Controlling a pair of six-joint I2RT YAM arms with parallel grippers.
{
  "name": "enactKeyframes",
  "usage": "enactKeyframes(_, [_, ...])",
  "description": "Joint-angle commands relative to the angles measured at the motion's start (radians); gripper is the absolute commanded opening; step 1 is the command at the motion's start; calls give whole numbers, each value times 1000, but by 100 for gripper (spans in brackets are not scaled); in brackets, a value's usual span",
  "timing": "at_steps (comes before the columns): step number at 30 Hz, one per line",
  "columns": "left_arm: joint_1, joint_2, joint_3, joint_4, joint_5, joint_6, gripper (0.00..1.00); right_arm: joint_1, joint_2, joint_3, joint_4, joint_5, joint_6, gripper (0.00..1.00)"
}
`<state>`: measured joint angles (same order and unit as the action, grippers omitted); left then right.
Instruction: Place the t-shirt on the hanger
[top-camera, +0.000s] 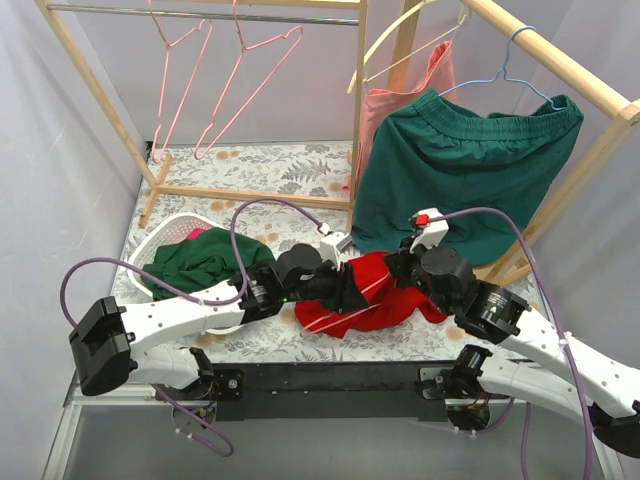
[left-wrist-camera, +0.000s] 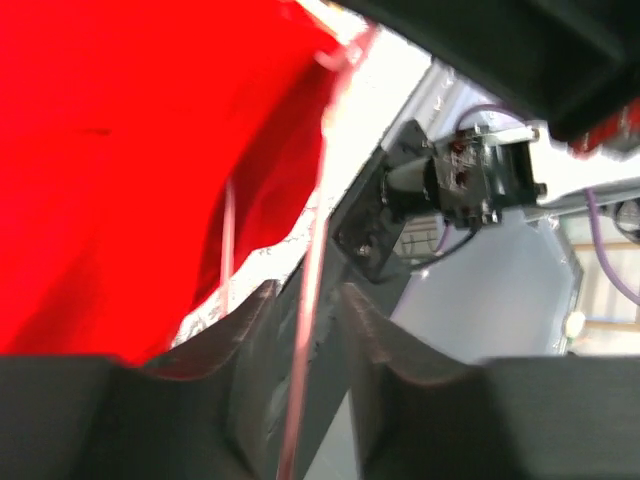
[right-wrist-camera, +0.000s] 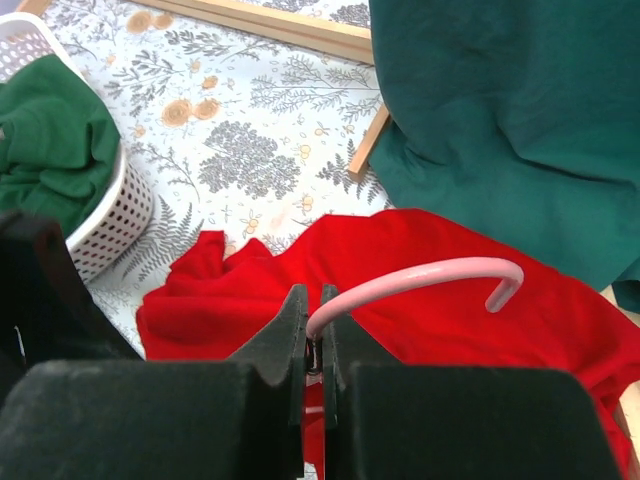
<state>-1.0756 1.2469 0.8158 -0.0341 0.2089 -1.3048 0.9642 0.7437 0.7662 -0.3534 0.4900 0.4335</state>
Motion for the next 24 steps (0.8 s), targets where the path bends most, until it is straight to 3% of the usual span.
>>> enactKeyframes(1, [0,8,109,-191,-104,-89,43,1,-56,-33,67,42,-9,1])
enactKeyframes(4, [6,-26,143,-338,-192,-116,55,1,-75,-39,70,42,-22,1])
enactKeyframes(5, [14,-56,132,-374,-242,-148,64,1,-73,-39,70,27,-32,1])
enactKeyframes(6, [22,-78,123,-404,-250,-163,65,-1,-72,-38,74,16,-53,1])
enactKeyframes(11, [54,-152,56,-569,-264,-247,61,1,-99,-34,80,-7,-78,1])
enactKeyframes(12, [54,-149,31,-573,-219,-260,55,1,-107,-36,80,-5,-79,1])
enactKeyframes(16, [46,-91,-30,-541,-91,-307,46,1,-125,-51,80,-21,-76,1])
enactKeyframes(24, [22,130,65,-458,-98,-294,48,2,-118,-64,77,-30,-55,1])
